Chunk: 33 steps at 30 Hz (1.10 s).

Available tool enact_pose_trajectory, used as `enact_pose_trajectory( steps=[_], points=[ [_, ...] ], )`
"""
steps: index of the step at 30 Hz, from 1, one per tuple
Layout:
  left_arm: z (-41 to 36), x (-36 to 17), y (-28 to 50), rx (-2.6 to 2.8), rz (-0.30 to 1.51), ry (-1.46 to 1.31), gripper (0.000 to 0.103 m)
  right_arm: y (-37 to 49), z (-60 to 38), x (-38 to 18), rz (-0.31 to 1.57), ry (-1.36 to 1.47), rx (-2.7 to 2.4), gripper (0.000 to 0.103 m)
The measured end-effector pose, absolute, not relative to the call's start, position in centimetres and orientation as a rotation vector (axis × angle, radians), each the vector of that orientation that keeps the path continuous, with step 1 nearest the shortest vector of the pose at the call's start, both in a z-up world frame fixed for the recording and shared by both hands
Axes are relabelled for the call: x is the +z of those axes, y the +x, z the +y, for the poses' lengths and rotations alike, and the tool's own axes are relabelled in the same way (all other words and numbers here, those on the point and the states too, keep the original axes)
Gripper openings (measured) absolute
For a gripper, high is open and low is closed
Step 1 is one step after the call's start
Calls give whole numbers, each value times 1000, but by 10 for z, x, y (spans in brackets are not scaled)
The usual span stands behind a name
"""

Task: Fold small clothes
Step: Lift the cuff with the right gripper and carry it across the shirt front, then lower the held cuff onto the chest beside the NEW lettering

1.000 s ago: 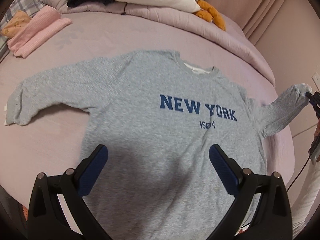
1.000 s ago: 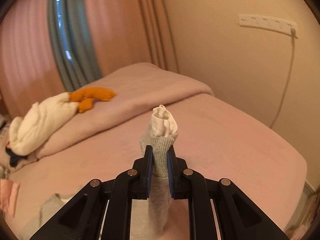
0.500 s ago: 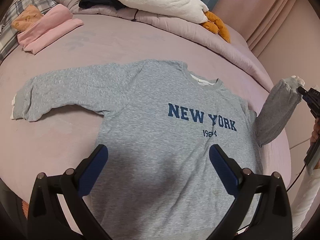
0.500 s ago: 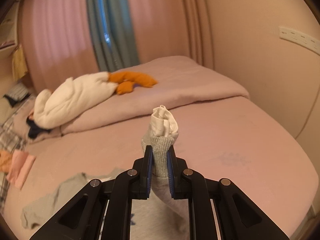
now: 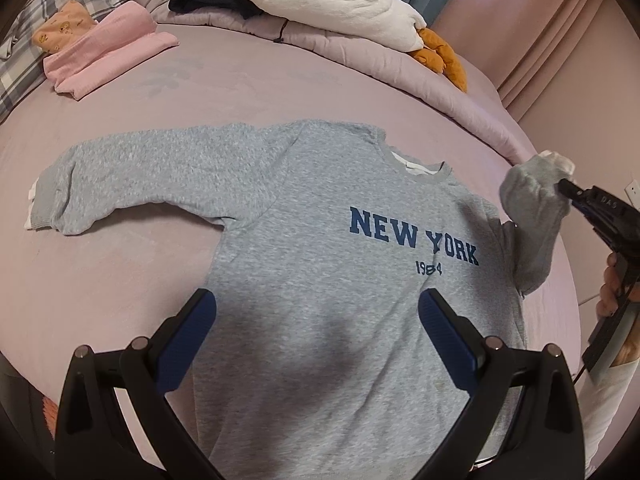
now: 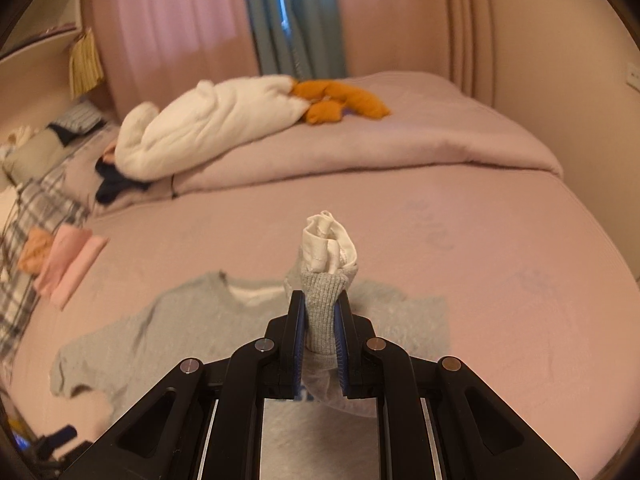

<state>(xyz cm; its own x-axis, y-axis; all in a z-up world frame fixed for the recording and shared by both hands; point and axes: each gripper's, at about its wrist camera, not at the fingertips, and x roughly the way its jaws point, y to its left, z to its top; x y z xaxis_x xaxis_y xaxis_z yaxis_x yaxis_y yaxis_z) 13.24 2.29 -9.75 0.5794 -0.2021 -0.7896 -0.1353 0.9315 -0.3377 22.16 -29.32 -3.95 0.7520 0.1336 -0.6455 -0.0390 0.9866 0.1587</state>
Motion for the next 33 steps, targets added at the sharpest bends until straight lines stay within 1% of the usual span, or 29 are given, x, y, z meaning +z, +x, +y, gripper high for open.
enact_pose_trajectory(
  steps=[14, 27, 33],
  points=[
    [34, -100, 126, -31, 956, -416, 101, 218, -236, -101, 901, 19, 187, 15],
    [43, -101, 115, -18, 956, -429, 101, 208, -218, -123, 965, -19, 235, 15],
    [42, -99, 111, -27, 949, -425, 101, 207, -209, -147, 1048, 9, 276, 15]
  ],
)
